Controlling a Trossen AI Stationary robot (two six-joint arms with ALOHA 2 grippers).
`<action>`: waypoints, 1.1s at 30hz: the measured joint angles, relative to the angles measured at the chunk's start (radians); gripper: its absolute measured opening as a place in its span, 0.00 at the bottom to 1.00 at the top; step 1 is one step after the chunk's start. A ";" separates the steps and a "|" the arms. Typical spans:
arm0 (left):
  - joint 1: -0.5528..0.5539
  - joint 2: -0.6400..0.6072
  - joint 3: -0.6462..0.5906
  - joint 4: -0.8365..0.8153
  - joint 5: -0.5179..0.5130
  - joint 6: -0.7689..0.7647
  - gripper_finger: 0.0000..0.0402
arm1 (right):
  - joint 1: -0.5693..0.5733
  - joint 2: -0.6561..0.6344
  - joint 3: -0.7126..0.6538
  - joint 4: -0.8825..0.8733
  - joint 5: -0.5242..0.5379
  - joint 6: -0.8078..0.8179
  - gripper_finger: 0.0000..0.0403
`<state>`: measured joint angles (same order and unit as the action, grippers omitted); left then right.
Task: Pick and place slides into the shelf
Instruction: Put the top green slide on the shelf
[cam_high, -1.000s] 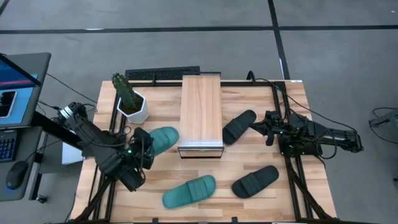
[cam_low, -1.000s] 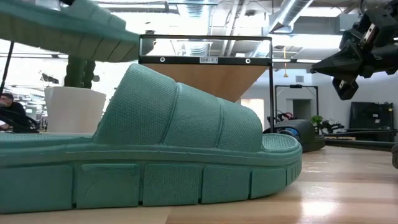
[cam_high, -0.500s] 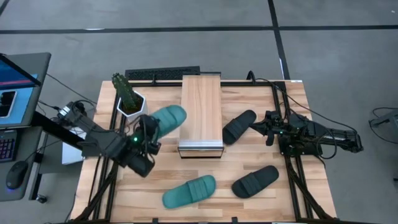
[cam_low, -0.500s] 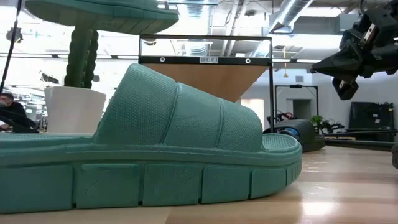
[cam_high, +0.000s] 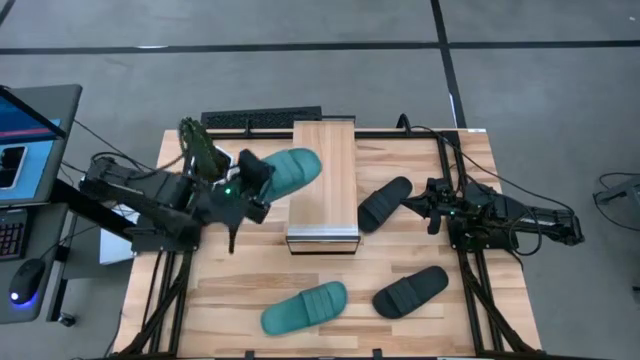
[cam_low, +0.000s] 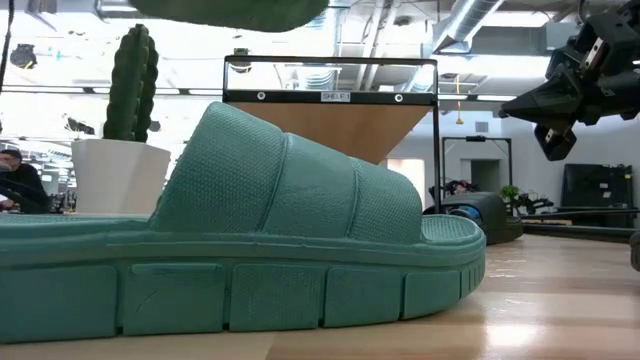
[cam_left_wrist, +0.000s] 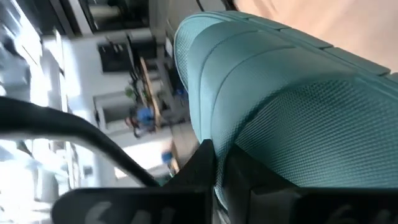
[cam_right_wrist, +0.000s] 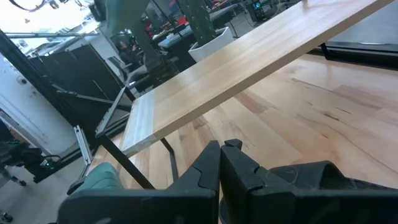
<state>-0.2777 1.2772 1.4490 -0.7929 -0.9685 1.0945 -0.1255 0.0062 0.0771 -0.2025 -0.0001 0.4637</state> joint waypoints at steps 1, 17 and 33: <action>0.024 -0.001 0.000 0.054 0.030 0.068 0.00 | 0.000 0.000 0.000 0.000 0.000 0.000 0.00; 0.457 0.048 0.000 0.466 0.598 0.479 0.00 | 0.000 0.000 0.000 0.000 0.000 0.000 0.00; 0.797 0.184 0.000 0.581 1.152 0.621 0.00 | 0.000 0.000 0.000 0.000 0.000 0.000 0.00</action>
<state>0.5194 1.4611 1.4487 -0.2117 0.1838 1.7154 -0.1254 0.0059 0.0771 -0.2028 -0.0002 0.4637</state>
